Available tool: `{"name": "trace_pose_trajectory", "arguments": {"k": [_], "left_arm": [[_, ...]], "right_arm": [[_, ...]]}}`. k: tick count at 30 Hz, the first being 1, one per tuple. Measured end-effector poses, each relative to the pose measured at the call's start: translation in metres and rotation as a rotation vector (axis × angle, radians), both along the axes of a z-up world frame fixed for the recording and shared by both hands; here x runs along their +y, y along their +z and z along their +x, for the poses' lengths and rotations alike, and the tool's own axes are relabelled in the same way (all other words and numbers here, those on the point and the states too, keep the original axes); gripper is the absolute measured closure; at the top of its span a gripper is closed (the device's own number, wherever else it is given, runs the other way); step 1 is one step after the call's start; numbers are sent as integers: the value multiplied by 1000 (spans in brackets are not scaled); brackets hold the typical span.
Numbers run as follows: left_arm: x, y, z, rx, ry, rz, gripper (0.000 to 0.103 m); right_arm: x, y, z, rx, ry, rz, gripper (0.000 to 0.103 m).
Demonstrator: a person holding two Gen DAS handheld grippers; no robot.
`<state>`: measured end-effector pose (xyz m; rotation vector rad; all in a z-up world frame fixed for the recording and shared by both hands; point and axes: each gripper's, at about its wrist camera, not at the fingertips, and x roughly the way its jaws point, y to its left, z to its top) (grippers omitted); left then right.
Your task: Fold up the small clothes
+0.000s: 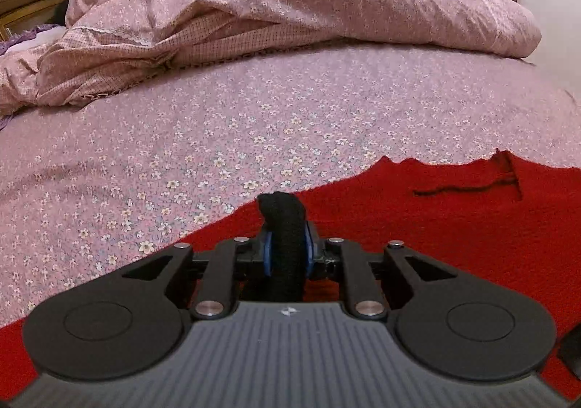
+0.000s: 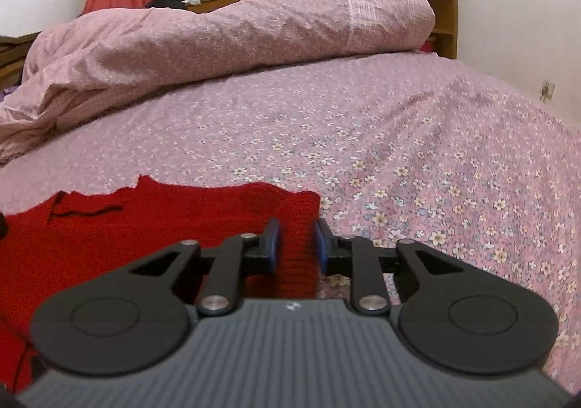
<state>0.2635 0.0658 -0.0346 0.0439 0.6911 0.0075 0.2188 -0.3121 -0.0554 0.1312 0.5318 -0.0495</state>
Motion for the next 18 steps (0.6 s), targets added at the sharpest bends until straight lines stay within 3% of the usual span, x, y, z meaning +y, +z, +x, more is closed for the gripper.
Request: {"name": "trace_pose_trajectory", "arguments": {"k": [4, 6, 11, 18], "left_arm": [[4, 8, -4, -8, 51, 63, 55], [10, 16, -10, -22, 81, 79, 52], [22, 36, -33, -28, 88, 8, 47], [13, 18, -42, 74, 73, 50, 47]], "right_arm": [[-3, 6, -5, 1, -21, 3, 60], [-3, 13, -11, -19, -23, -10, 60], [3, 33, -31, -58, -12, -49, 60], [21, 43, -56, -5, 95, -19, 60]]}}
